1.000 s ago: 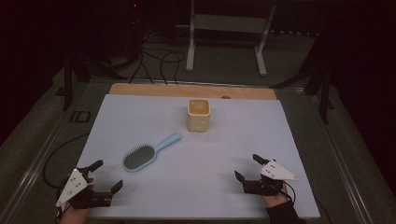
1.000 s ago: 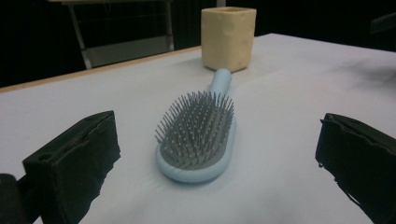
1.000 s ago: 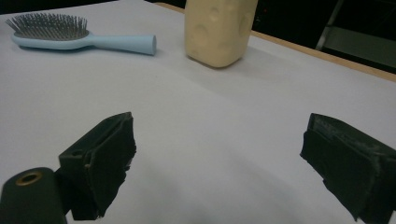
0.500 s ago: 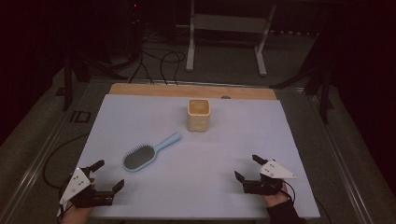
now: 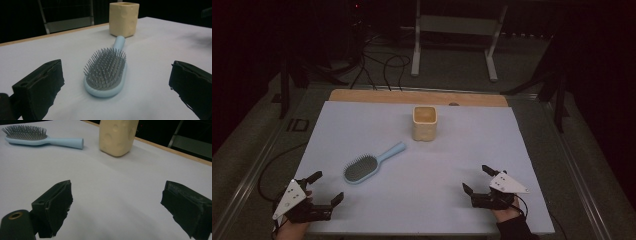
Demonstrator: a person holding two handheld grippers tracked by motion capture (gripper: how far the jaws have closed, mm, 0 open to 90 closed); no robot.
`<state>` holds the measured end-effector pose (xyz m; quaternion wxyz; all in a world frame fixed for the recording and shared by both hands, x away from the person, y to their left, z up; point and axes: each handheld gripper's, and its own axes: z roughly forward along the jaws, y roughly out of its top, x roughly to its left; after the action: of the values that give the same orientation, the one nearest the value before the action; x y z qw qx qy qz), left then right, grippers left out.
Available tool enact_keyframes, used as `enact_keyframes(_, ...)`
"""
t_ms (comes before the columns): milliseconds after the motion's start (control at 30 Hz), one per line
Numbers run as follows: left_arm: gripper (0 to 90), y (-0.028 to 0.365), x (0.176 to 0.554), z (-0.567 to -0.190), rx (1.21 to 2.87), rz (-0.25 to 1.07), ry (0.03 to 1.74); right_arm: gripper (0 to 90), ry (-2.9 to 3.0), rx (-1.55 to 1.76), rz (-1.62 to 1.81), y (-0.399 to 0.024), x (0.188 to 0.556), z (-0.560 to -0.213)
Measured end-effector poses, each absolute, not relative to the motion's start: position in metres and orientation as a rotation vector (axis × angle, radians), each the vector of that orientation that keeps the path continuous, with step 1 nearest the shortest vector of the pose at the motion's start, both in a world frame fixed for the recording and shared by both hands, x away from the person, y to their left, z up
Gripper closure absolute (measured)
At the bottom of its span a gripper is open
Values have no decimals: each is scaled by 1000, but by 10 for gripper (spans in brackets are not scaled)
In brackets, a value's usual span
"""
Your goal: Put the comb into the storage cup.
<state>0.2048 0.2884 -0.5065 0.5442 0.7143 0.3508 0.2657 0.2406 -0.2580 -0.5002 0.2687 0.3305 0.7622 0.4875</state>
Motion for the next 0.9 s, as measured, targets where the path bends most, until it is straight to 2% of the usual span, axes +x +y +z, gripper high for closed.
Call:
enact_keyframes(400,0,278,213,-490,1719,614,808,94,2019,890,1324,-261,234,-497)
enact_keyframes(667,0,273,221,-465,1699,597,782,94,1996,885,1334,-261,232,-495)
enact_keyframes(900,0,261,232,-441,1750,580,746,94,2009,865,1329,-260,231,-496)
